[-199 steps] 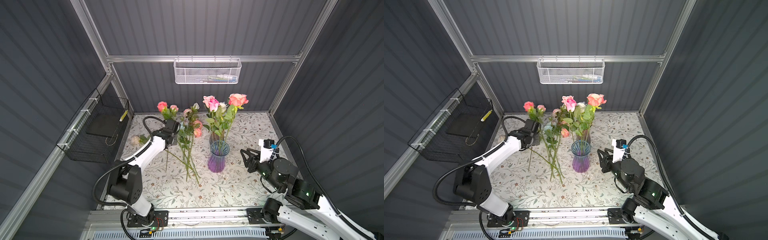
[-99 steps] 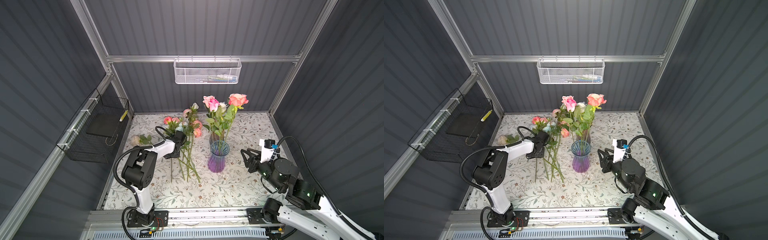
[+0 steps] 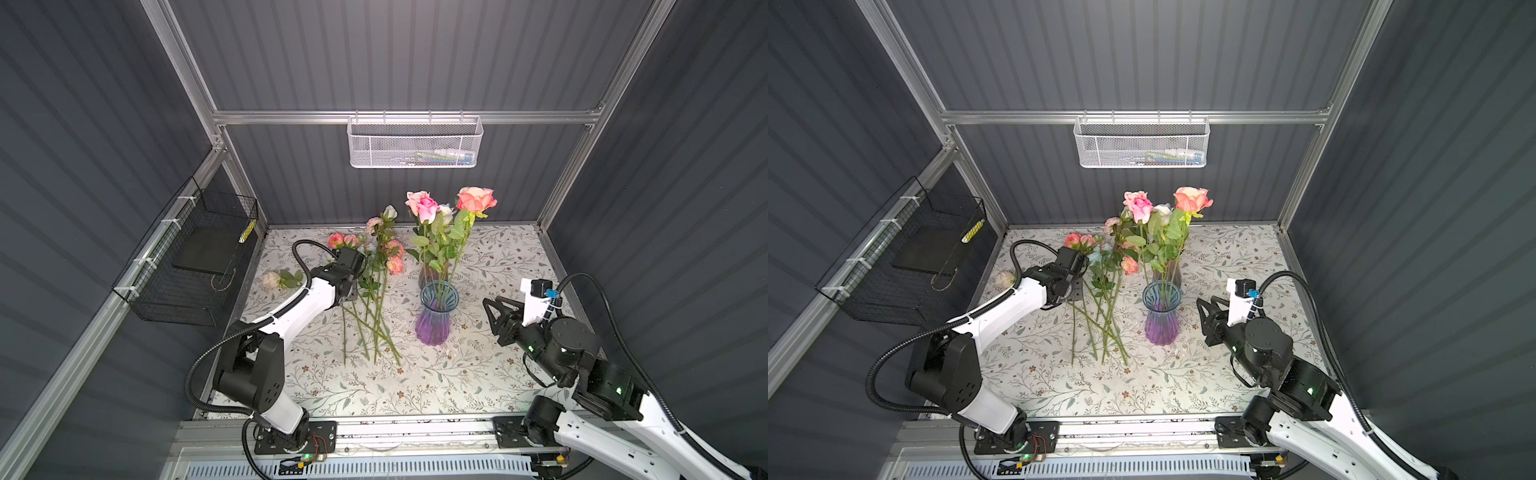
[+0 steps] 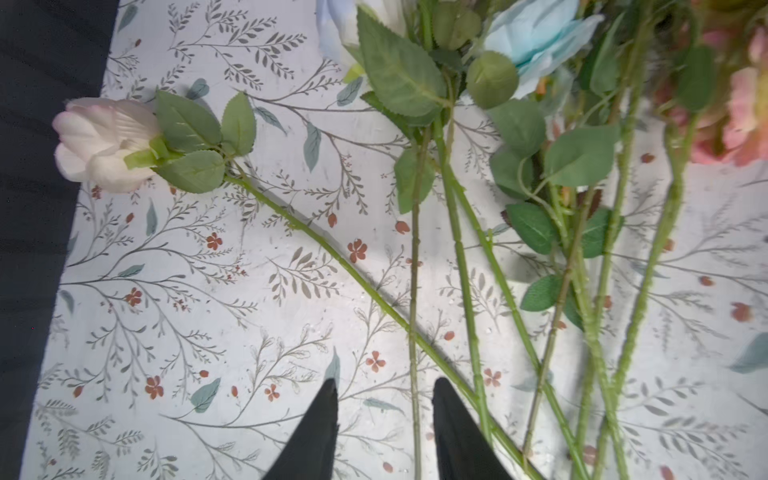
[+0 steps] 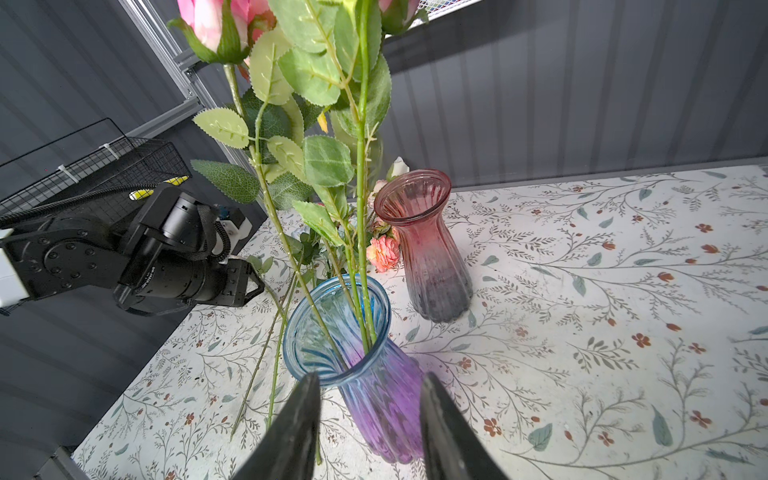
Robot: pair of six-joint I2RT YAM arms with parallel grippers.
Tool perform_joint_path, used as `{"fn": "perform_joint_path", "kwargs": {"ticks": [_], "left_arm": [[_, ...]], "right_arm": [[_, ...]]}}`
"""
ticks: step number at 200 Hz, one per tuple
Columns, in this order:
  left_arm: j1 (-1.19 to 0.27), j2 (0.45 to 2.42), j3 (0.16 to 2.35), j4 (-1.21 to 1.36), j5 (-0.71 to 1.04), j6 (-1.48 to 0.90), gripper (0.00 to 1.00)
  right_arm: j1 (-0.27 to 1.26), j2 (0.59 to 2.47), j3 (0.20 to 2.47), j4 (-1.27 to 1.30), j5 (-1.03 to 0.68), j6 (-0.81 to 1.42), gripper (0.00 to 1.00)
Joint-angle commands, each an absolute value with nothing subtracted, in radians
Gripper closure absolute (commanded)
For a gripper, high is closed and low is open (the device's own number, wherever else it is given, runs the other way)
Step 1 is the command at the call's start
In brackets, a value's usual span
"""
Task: Arrange the flowers into the vase
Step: 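Close the left gripper on a pink rose stem in the loose bunch, then lift the pink rose upright out of the bunch with the left gripper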
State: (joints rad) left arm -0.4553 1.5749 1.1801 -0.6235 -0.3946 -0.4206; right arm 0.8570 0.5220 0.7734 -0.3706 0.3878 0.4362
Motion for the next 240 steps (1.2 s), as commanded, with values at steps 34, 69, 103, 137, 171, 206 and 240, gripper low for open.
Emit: {"fn": "perform_joint_path", "kwargs": {"ticks": [34,69,103,137,171,206,240], "left_arm": [[-0.456,1.585,1.098,-0.547,-0.187,-0.488,0.60],[-0.457,1.630,1.021,-0.446,-0.109,-0.515,0.62],[-0.457,1.662,1.004,-0.405,-0.069,-0.523,0.75],[-0.456,1.605,1.025,-0.448,-0.126,-0.517,0.95],[-0.455,1.499,1.111,-0.534,-0.185,-0.492,1.00],[-0.454,1.390,1.197,-0.587,-0.215,-0.454,1.00],[-0.454,1.227,1.153,-0.468,-0.128,-0.357,1.00]], "right_arm": [[0.854,0.529,0.792,-0.363,0.391,0.424,0.58],[0.854,0.524,0.793,-0.367,0.394,0.426,0.58],[0.854,0.526,0.799,-0.371,0.393,0.424,0.58],[0.854,0.518,0.798,-0.374,0.397,0.423,0.58],[0.854,0.525,0.796,-0.365,0.392,0.423,0.58],[0.854,0.525,0.799,-0.360,0.388,0.422,0.58],[0.854,0.524,0.809,-0.360,0.382,0.413,0.58]]}}
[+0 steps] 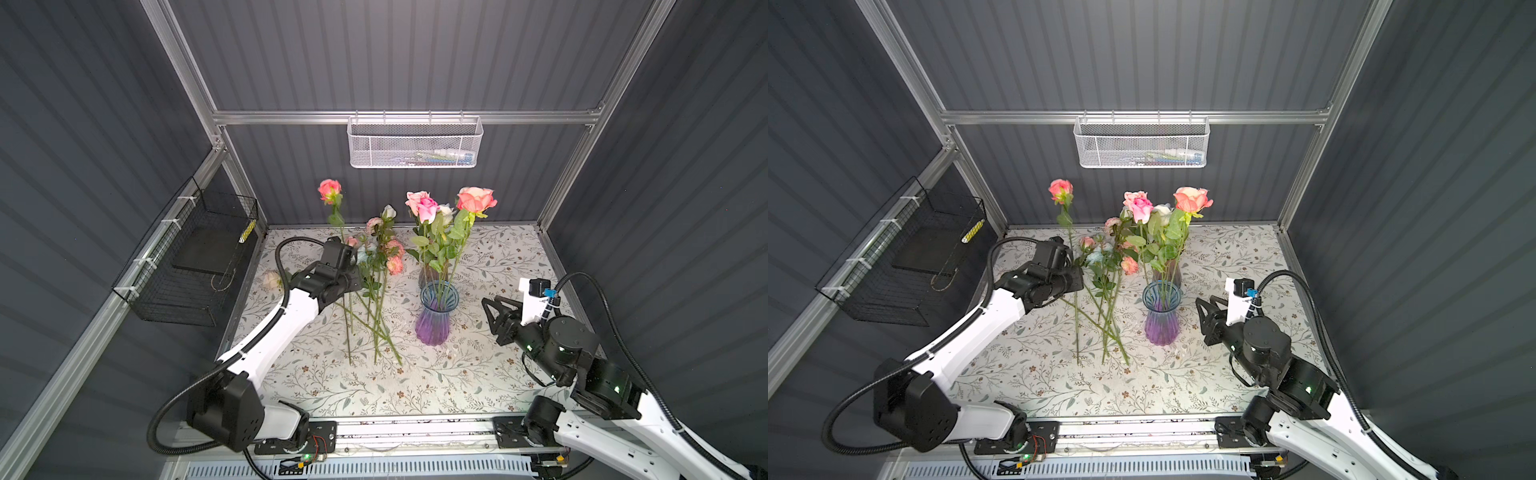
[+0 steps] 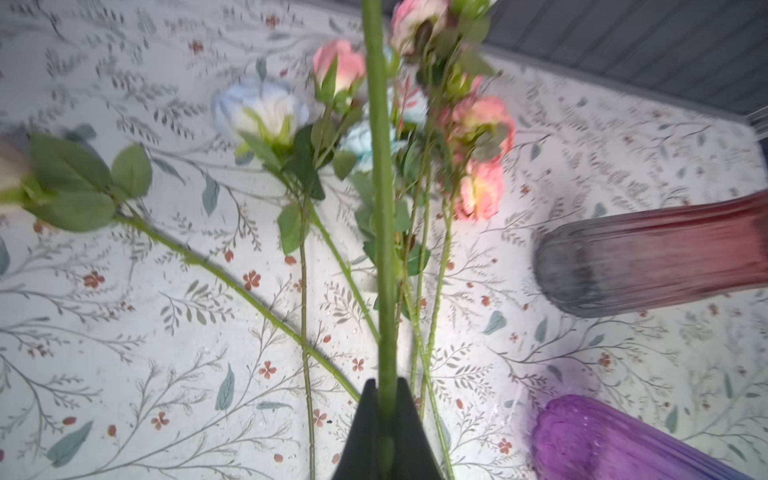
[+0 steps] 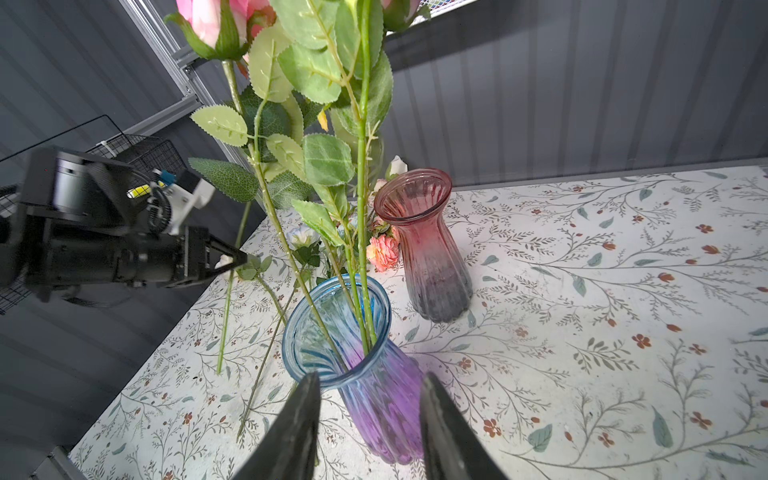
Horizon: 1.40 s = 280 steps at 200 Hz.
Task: Arrange the flowers into the vase
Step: 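Lift the pink rose upright out of the bunch with the left gripper, then carry the pink rose toward the vase while the right gripper grasps its stem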
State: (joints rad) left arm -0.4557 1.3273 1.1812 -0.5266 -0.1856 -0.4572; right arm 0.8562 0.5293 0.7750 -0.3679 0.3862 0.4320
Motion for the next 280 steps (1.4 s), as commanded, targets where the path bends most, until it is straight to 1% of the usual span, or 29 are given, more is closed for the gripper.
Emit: {"fn": "perform_joint_path", "kwargs": {"ticks": [1,20,40,56,71,92,114,135,159,174,220,252,280], "left_arm": [[-0.453,1.219,1.148,-0.458,-0.123,-0.354,1.00],[-0.456,1.070,1.049,-0.297,-0.011,-0.296,1.00],[-0.469,0.925,0.966,-0.155,0.054,-0.266,1.00],[-0.488,0.859,0.941,-0.091,0.089,-0.245,1.00],[-0.525,0.842,0.959,-0.082,0.109,-0.225,1.00],[-0.601,0.854,1.016,-0.104,0.103,-0.179,1.00],[-0.735,0.878,1.074,-0.122,0.039,-0.100,1.00],[-0.879,0.927,1.121,-0.119,-0.049,-0.027,1.00],[-1.047,1.008,1.144,-0.095,-0.239,0.099,1.00],[-1.123,1.046,1.154,-0.057,-0.294,0.131,1.00],[-1.135,1.127,1.160,0.022,-0.262,0.085,1.00],[-1.137,1.150,1.166,0.035,-0.250,0.056,1.00],[-1.136,1.156,1.161,0.043,-0.238,0.042,1.00]], "right_arm": [[0.854,0.525,0.810,-0.360,0.381,0.413,0.58],[0.854,0.540,0.832,-0.360,0.365,0.402,0.58],[0.856,0.565,0.865,-0.355,0.348,0.388,0.57],[0.856,0.589,0.890,-0.339,0.329,0.384,0.56],[0.856,0.618,0.923,-0.318,0.302,0.378,0.56],[0.856,0.664,0.973,-0.302,0.269,0.373,0.56],[0.857,0.707,1.023,-0.279,0.230,0.363,0.56],[0.857,0.748,1.080,-0.270,0.201,0.354,0.55],[0.859,0.778,1.124,-0.251,0.178,0.353,0.55],[0.860,0.794,1.149,-0.242,0.145,0.358,0.54],[0.863,0.814,1.174,-0.197,0.031,0.388,0.56],[0.864,0.820,1.169,-0.177,0.018,0.395,0.63],[0.864,0.844,1.183,-0.159,0.007,0.394,0.64]]}}
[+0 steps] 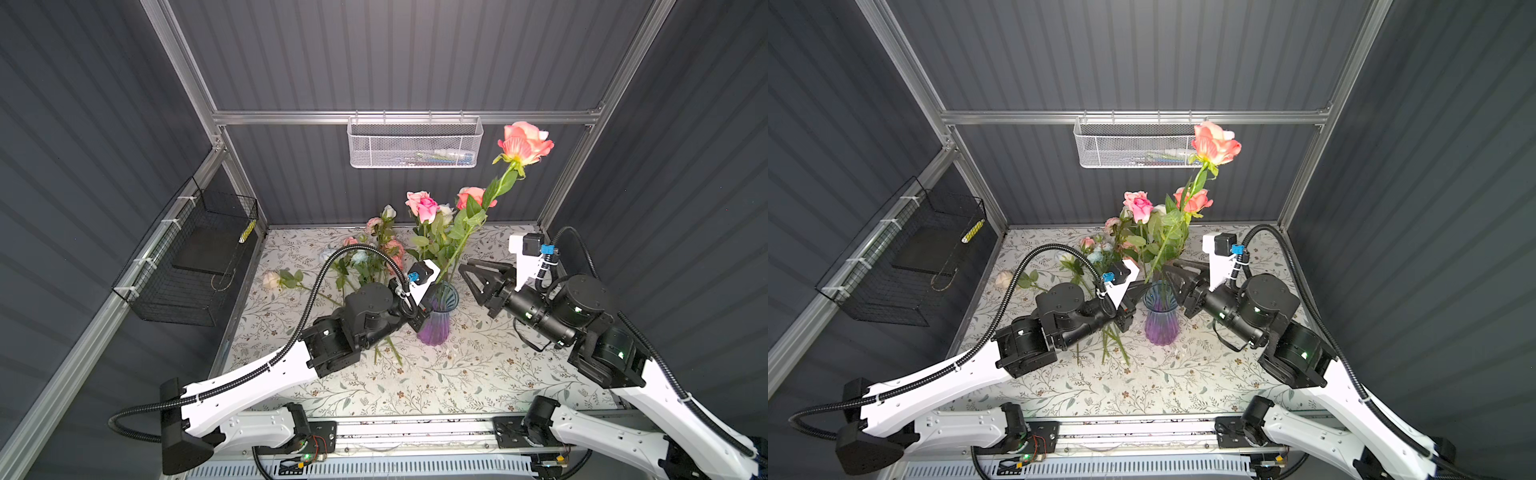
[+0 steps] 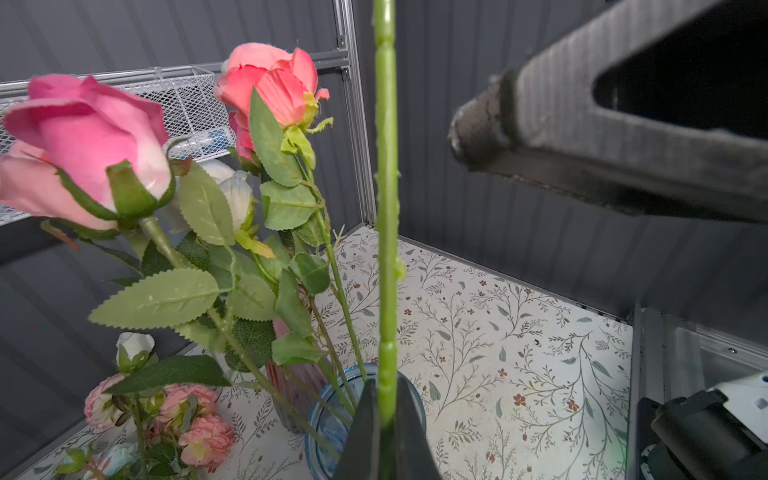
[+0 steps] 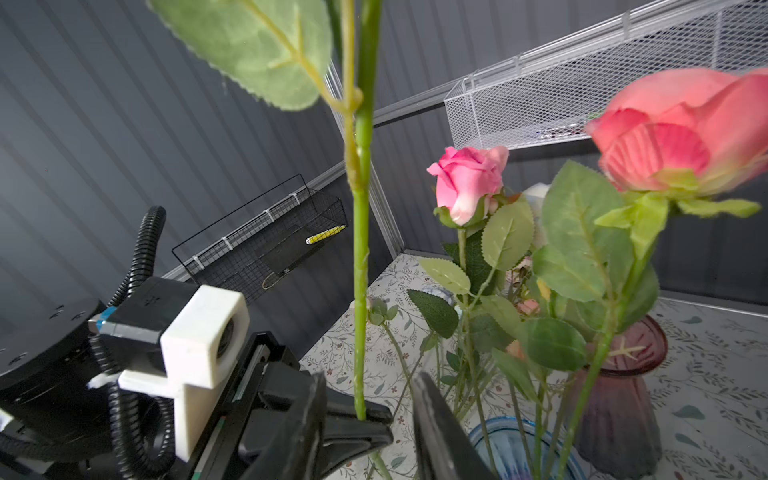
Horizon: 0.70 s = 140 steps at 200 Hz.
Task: Arrange the flowers into the vase
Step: 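Carry the pink rose toward the vase while the right gripper grasps its stem, then raise the pink rose with the right gripper while the left gripper opens and draws back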
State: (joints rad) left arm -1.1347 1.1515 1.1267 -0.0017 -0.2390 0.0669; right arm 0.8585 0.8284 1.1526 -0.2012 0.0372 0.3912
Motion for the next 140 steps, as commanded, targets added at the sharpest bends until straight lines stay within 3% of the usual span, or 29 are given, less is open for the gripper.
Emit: {"fn": "perform_joint_path", "kwargs": {"ticks": [1,88,140], "left_arm": [[-1.136,1.155,1.161,0.043,-0.238,0.043,1.00],[-1.136,1.151,1.149,0.042,-0.233,0.040,1.00],[-1.137,1.124,1.129,0.049,-0.232,0.041,1.00]], "right_arm": [[0.863,0.845,1.184,-0.158,0.006,0.393,0.64],[0.864,0.946,1.249,-0.145,-0.011,0.405,0.78],[0.864,0.969,1.251,-0.143,0.025,0.405,0.82]]}}
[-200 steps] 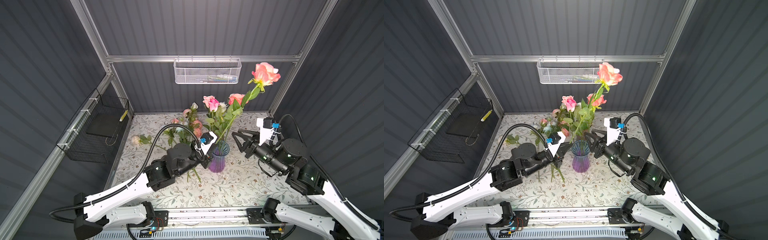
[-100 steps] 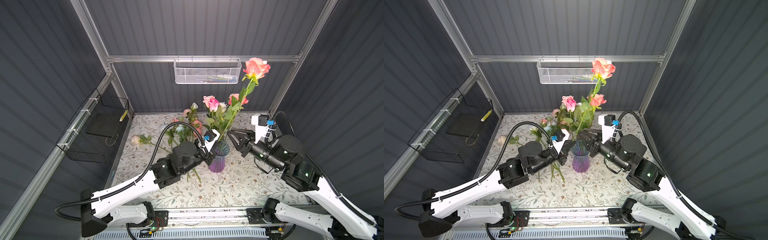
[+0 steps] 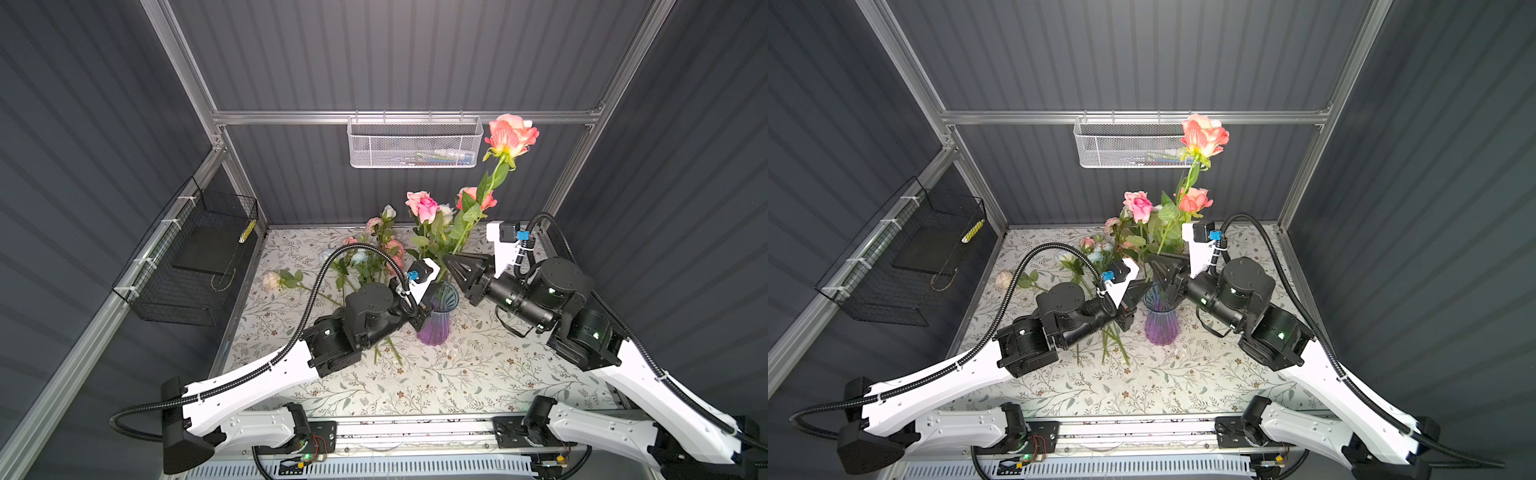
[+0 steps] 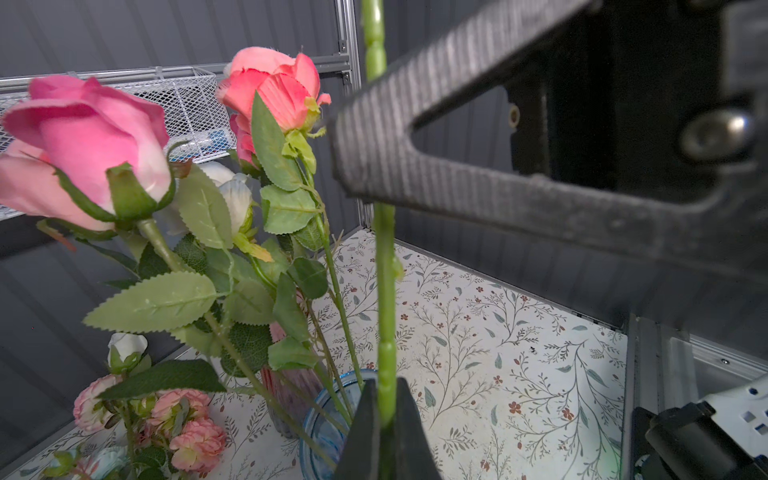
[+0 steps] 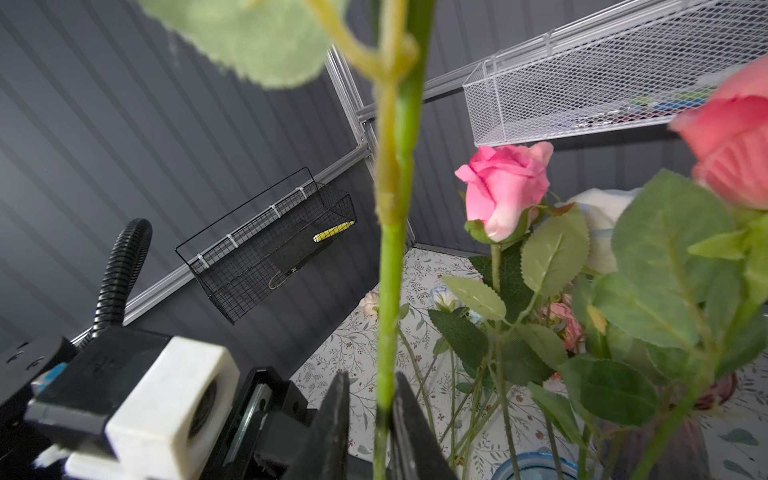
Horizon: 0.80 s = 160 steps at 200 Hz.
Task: Arrange the flowers into the vase
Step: 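Raise the pink rose with the right gripper while the left gripper opens and draws back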
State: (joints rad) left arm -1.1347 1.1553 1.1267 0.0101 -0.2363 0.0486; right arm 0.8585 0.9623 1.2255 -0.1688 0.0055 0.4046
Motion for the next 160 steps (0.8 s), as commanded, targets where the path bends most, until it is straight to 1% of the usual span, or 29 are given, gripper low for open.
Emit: {"fn": "perform_joint_path", "kwargs": {"ticks": [1,19,44,47,53,57,66,85,94,99,105,116,142,160], "left_arm": [[-1.137,1.123,1.129,0.049,-0.231,0.041,1.00],[-1.137,1.120,1.127,0.048,-0.227,0.042,1.00],[-1.137,1.116,1.118,0.050,-0.230,0.044,1.00],[-1.137,1.115,1.118,0.049,-0.232,0.043,0.96],[-1.136,1.114,1.114,0.052,-0.239,0.040,0.80],[-1.137,1.112,1.111,0.055,-0.243,0.038,0.71],[-1.137,1.108,1.103,0.061,-0.248,0.035,0.63],[-1.136,1.085,1.087,0.056,-0.272,0.035,0.33],[-1.137,1.060,1.072,0.052,-0.293,0.035,0.21],[-1.137,1.042,1.058,0.055,-0.310,0.034,0.18],[-1.137,1.019,1.040,0.060,-0.336,0.031,0.15],[-1.136,0.967,0.997,0.077,-0.394,0.024,0.13],[-1.137,0.843,0.893,0.095,-0.535,-0.005,0.12],[-1.137,0.770,0.840,0.080,-0.594,-0.031,0.10]], "right_arm": [[0.864,0.969,1.251,-0.141,0.026,0.406,0.82],[0.862,0.973,1.250,-0.132,0.033,0.403,0.89],[0.863,0.990,1.269,-0.136,0.007,0.400,0.96],[0.863,0.992,1.270,-0.136,0.005,0.400,0.96],[0.864,0.995,1.272,-0.137,0.004,0.400,0.96],[0.863,0.996,1.273,-0.136,0.003,0.400,0.97],[0.862,1.000,1.277,-0.136,0.001,0.398,0.97],[0.864,1.002,1.295,-0.156,0.022,0.370,0.97],[0.863,0.999,1.305,-0.172,0.051,0.342,0.97],[0.862,0.998,1.313,-0.184,0.068,0.325,0.97],[0.862,0.996,1.324,-0.196,0.091,0.299,0.97],[0.862,0.991,1.337,-0.217,0.145,0.255,0.97],[0.861,0.982,1.358,-0.242,0.258,0.165,0.97],[0.859,0.988,1.370,-0.255,0.309,0.128,0.97]]}}
